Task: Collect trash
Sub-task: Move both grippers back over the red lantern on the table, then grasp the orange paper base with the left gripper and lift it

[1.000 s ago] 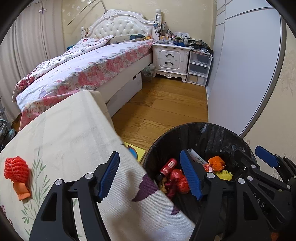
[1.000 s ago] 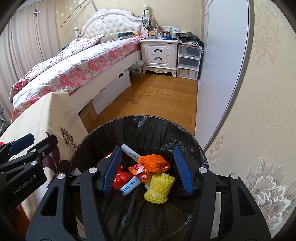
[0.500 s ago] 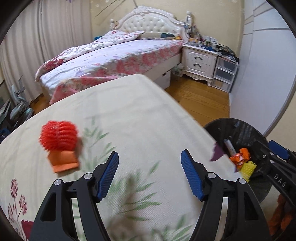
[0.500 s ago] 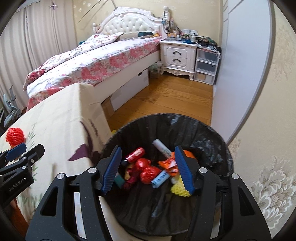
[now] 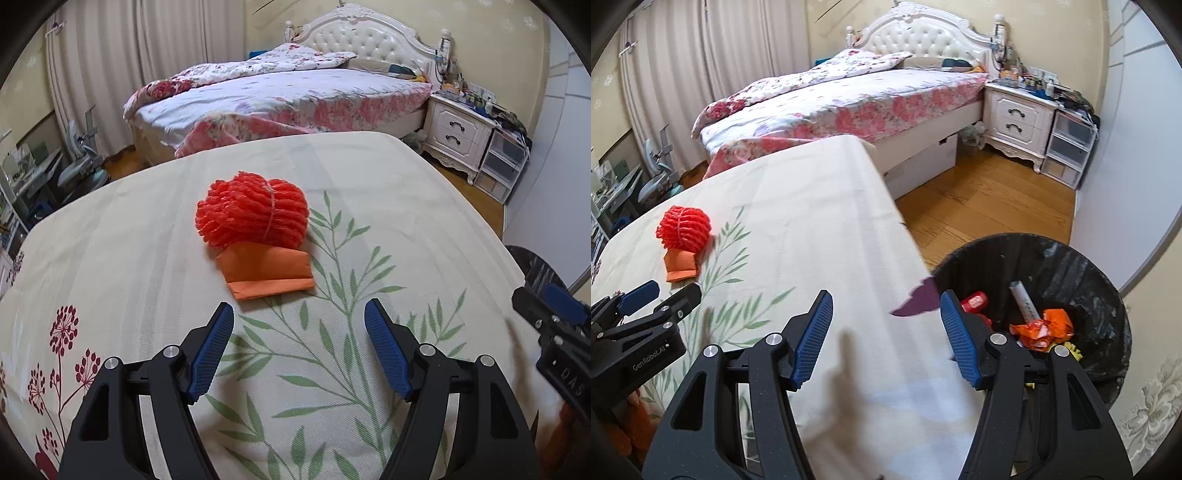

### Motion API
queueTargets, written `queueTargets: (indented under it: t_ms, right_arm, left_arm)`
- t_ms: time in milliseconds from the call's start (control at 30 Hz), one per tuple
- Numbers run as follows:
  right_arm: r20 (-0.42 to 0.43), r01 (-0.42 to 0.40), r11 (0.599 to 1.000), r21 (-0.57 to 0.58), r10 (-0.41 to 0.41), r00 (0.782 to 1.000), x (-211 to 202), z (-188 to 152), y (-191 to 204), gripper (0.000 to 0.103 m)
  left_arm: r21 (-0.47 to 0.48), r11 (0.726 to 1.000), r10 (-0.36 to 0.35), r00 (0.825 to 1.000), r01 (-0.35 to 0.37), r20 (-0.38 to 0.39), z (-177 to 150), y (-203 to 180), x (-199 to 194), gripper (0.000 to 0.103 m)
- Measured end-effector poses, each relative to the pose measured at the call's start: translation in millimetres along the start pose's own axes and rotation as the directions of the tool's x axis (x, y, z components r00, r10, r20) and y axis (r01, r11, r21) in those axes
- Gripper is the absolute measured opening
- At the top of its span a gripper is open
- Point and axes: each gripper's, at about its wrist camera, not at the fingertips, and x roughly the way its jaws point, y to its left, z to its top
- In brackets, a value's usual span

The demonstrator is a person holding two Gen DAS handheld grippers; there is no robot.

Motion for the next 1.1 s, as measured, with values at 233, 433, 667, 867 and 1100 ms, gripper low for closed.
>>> queueTargets:
  t_ms: [233, 433, 667, 867, 1100]
  right_arm:
    - [-0.023, -0.016, 1.0, -0.021, 0.015, 1.0, 10.6, 5.9, 18.4, 0.064]
    - [-0.046, -0.024, 0.999, -0.034, 0.023, 0.999, 17.8, 8.5, 24.4, 0.065]
    - [-0.06, -0.035, 0.999, -0.023, 0.033, 0.998, 20.5, 7.8, 23.7, 0.066]
    - [-0.06, -0.031, 0.999, -0.027, 0.03, 0.998, 20.8, 7.6, 25.4, 0.067]
    - [-0.059, -0.024, 0.998, -0.055, 0.021, 0.998, 19.5, 7.5, 34.4, 0.067]
  left_arm:
    - [-0.001, 1.0, 0.022, 1.0, -0.022, -0.015, 10.9, 7.3, 14.3, 0.072]
    - [-0.027, 0.999, 0.017, 0.998, -0.019, -0.058, 17.4, 15.7, 26.4, 0.072]
    - [-0.002, 1.0, 0.003, 0.999, -0.003, -0.043, 13.1, 13.9, 22.0, 0.059]
    - [-0.006, 1.0, -0.017, 0.999, 0.017, -0.037, 9.2, 16.8, 15.3, 0.059]
    - [-0.028, 1.0, 0.003, 1.0, -0.004, -0.03, -5.2, 40.9, 0.4, 0.059]
